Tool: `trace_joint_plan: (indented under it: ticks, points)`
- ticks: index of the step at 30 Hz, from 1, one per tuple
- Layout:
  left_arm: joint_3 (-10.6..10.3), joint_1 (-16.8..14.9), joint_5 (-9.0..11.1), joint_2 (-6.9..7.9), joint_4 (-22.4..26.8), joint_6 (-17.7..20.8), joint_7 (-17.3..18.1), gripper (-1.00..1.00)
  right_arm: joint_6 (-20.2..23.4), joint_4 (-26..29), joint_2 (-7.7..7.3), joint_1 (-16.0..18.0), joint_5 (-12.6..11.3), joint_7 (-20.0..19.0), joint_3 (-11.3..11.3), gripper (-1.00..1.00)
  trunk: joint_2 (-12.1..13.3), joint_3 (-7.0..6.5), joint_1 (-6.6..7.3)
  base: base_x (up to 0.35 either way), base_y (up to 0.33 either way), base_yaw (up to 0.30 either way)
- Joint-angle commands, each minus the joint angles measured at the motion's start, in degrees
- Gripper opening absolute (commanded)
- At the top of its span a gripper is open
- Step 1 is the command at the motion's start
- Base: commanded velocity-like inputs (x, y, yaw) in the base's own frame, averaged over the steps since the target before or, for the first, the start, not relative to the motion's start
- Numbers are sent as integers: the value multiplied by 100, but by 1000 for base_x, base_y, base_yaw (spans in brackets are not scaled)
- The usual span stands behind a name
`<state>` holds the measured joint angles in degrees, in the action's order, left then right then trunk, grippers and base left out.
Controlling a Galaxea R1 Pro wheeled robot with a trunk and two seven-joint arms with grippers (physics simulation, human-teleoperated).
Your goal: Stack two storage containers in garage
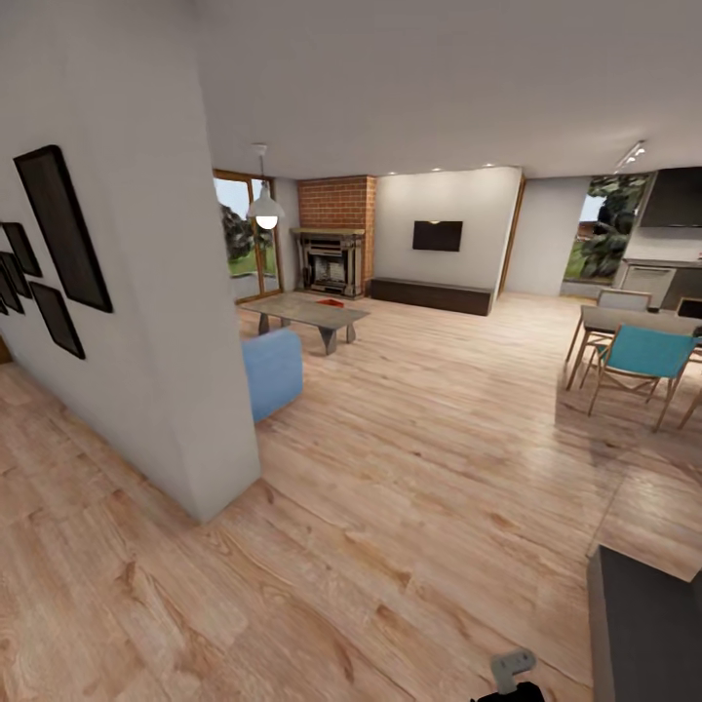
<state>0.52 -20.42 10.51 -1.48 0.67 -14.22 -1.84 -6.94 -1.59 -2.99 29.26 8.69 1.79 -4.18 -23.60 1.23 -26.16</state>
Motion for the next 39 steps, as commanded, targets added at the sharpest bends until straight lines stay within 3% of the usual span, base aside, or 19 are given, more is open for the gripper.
trace_joint_plan:
  ticks: [1,8,26,39]
  points:
    - [1,-6,21,-2,-5,-19,-10,100,-27,-17,0,9,27,20,-39,100,-12,13,-7,325,0,0]
    - [1,-6,21,-2,-5,-19,-10,100,-27,-17,0,9,27,21,-39,100,-12,13,-7,325,0,-84]
    - [1,-6,21,-8,-5,-19,-10,100,-27,-17,0,9,27,19,-39,100,-12,13,-7,325,0,-268]
    - [1,-6,21,-11,-5,-19,-10,100,-27,-17,0,9,27,17,-39,100,-12,13,-7,325,0,-19]
